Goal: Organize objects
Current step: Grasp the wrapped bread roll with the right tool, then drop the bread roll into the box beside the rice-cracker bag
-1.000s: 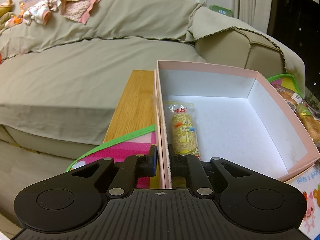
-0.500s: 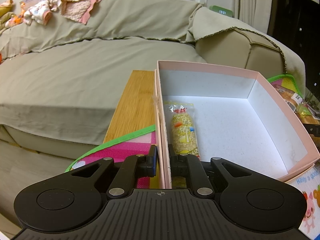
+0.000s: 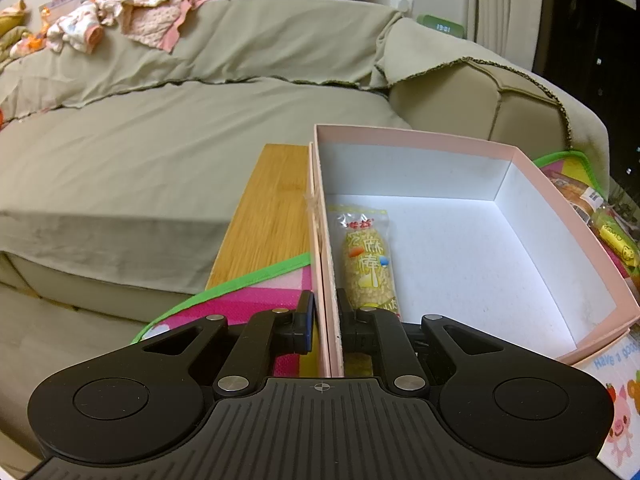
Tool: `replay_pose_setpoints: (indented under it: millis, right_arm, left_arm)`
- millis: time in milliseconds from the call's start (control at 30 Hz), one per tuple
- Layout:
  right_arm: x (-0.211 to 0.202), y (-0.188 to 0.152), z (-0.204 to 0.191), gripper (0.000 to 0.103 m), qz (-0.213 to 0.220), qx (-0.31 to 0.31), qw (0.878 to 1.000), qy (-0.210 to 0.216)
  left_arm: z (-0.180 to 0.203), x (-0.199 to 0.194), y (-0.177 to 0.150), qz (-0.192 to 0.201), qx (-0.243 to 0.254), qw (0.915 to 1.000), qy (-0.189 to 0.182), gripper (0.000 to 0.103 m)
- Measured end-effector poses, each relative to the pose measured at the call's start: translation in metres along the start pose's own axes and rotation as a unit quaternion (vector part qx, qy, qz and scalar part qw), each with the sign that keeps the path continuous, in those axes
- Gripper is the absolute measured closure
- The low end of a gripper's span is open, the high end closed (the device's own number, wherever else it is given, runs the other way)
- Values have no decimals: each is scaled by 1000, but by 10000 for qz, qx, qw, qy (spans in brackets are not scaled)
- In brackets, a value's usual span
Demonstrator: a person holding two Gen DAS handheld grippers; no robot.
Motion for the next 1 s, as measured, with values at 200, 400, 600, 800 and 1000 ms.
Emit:
replay_pose_setpoints:
  millis: [200,400,600,800,1000]
  right_arm:
    - [-41,-8,-37,45,-3,-386,9970,674]
    - [-70,21,-85,45,457,-576,9870,1428]
    - [-55,83,-123,45,848,-588,9783,1798]
    - [-6,147,-160,44,1199,-274,9741,1898]
    - [16,150,-179,43,1006,-302,9727,2069]
  left_arm:
    - [0,0,1,4,-7,10000,-9,90]
    - [0,1,1,-3,-36,10000,-63,90]
    - [-1,1,1,-1,-42,10000,-72,90]
    - [0,2,1,-6,-57,9999,-91,90]
    - [-1,4,1,-17,-80,9999,-138,90]
Point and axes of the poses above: each gripper's, at about its wrist camera, not at the fingertips, and x roughly the way its jaws point, z to its right, y to its top, the point moved 7 cm from there along x, roughly the way its jaws point, and after that the axes turned 14 degrees about -x, right-handed, at the moved point
